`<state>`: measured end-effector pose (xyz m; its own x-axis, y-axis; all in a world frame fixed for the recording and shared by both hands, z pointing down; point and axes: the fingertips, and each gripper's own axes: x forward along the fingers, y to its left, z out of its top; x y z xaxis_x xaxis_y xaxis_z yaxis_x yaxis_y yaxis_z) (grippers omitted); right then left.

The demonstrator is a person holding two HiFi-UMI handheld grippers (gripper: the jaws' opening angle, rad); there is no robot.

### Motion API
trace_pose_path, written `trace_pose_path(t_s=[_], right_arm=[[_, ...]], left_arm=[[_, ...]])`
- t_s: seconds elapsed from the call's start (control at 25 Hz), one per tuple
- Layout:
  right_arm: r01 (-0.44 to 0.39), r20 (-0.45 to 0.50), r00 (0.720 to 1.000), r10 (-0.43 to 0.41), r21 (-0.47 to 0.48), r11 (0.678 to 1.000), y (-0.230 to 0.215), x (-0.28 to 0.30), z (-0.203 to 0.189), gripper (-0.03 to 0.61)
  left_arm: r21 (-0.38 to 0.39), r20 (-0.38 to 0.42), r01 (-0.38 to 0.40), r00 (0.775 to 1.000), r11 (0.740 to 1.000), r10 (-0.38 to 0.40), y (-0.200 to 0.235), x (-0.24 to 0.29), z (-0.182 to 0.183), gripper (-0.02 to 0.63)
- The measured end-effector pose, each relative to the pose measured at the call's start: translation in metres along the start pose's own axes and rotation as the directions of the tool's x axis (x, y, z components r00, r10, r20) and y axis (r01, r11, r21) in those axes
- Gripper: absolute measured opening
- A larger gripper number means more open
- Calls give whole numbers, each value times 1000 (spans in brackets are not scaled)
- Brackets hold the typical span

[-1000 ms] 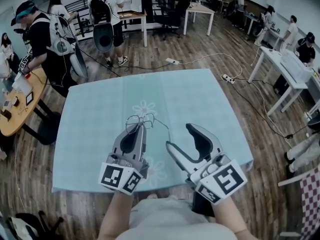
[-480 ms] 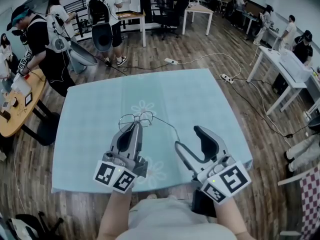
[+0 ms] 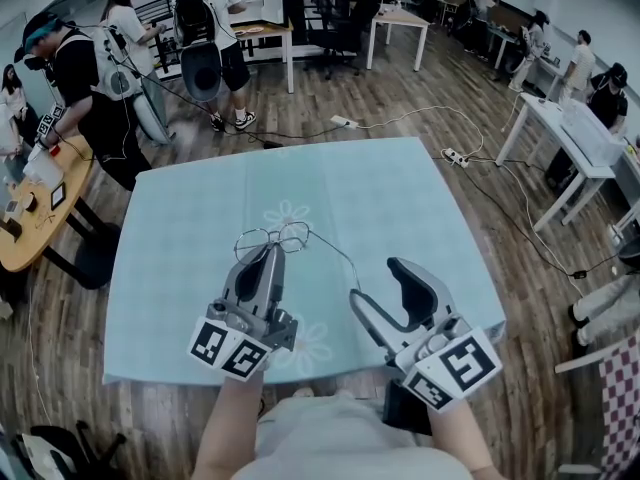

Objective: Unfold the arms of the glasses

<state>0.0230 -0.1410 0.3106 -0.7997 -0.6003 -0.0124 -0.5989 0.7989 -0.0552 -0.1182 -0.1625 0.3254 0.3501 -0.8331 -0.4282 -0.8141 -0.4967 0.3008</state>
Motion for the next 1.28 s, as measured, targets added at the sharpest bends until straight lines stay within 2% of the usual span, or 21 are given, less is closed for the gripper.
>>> trace_pose_path(t_s=[0.32,0.48,0.76,1.04,1.28], right_arm=[[-101,48,994,102,-26,995,25,1,11,286],[-133,73,988,134,-13,991,21,1,18,285],[-167,-12,986,166,-42,985,13,22,-7,276],[-119,40,992,119,-1,993,0,66,-6,178],[-113,115,987,110,20,993,2,87,5,145]], left_arm=[[37,-16,-6,1000,999,6,-4,5,-2,6],[19,16,-4,1000,1000,4,-5,11,7,6],[5,78,33,996,999,-34,-13,18,31,6],[23,156,78,984,997,-80,-24,24,41,6],[10,211,117,971,993,-116,-32,24,52,6]])
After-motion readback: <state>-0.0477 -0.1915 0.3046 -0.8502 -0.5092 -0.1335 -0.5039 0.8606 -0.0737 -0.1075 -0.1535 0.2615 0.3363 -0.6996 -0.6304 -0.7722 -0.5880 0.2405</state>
